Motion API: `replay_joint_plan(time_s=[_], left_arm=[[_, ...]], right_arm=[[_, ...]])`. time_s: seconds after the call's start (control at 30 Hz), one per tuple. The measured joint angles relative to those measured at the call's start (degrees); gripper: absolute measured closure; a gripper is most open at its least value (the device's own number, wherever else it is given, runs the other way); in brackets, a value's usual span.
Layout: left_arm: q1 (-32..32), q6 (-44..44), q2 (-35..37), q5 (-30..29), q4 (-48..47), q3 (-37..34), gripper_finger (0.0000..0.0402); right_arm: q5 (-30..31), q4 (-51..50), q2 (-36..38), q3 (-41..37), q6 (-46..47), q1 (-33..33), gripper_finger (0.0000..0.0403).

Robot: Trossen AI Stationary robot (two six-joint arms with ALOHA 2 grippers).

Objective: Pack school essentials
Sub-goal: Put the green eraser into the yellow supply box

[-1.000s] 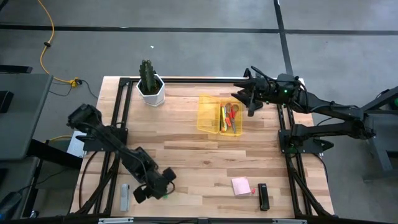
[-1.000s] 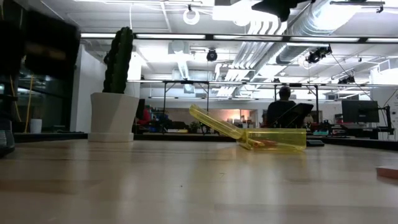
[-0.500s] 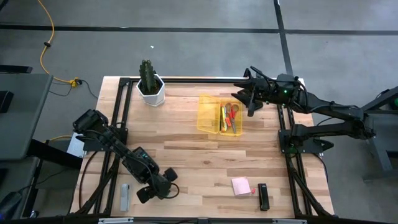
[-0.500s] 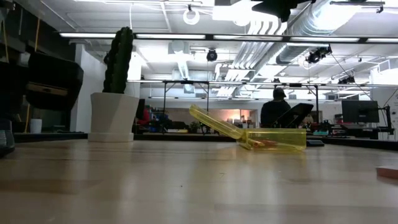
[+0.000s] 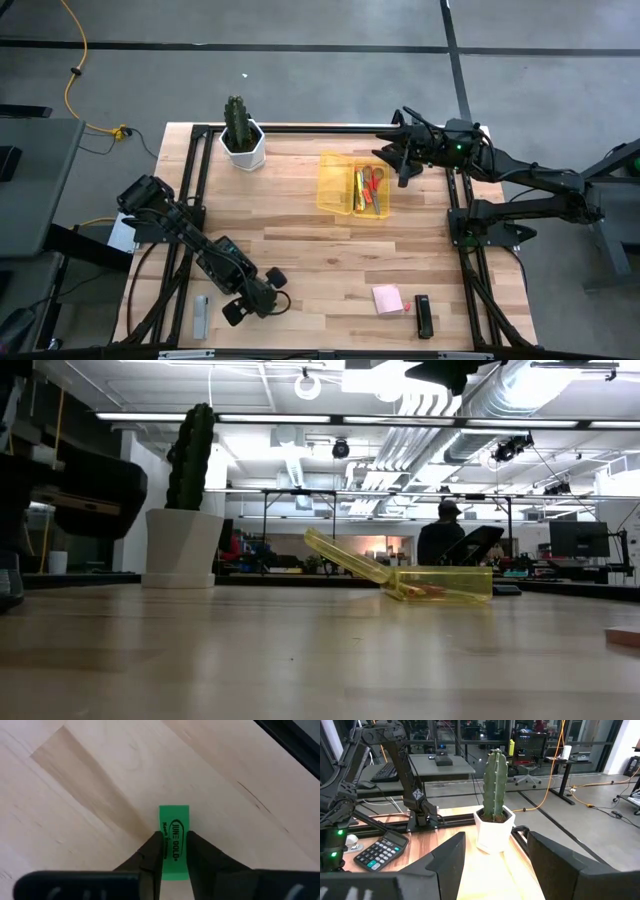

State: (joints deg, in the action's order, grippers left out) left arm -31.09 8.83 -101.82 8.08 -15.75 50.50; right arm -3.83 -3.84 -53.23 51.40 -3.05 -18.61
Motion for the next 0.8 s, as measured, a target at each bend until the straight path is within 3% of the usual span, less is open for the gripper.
replay_joint_plan(time_s=[0.23, 0.47, 0.67, 0.8], left_arm=[[1.71, -4.69, 3.96, 0.12, -2.26, -0.33, 0.0340], [8.77, -6.16, 16.85, -0.17, -10.04, -0.21, 0.0335], [19.77, -5.35, 31.02, -10.42, -10.37, -0.18, 0.0335], [27.85, -5.97, 38.94, -14.59, -4.41, -0.11, 0.0335]], right_arm=[[0.17, 0.01, 0.00, 0.00, 0.02, 0.00, 0.0197], [0.15, 0.22, -0.02, 0.00, 0.02, 0.02, 0.0197], [0.06, 0.22, -0.02, 0.00, 4.34, 0.02, 0.0197], [-0.17, 0.30, -0.04, 0.00, 4.59, 0.04, 0.0197]])
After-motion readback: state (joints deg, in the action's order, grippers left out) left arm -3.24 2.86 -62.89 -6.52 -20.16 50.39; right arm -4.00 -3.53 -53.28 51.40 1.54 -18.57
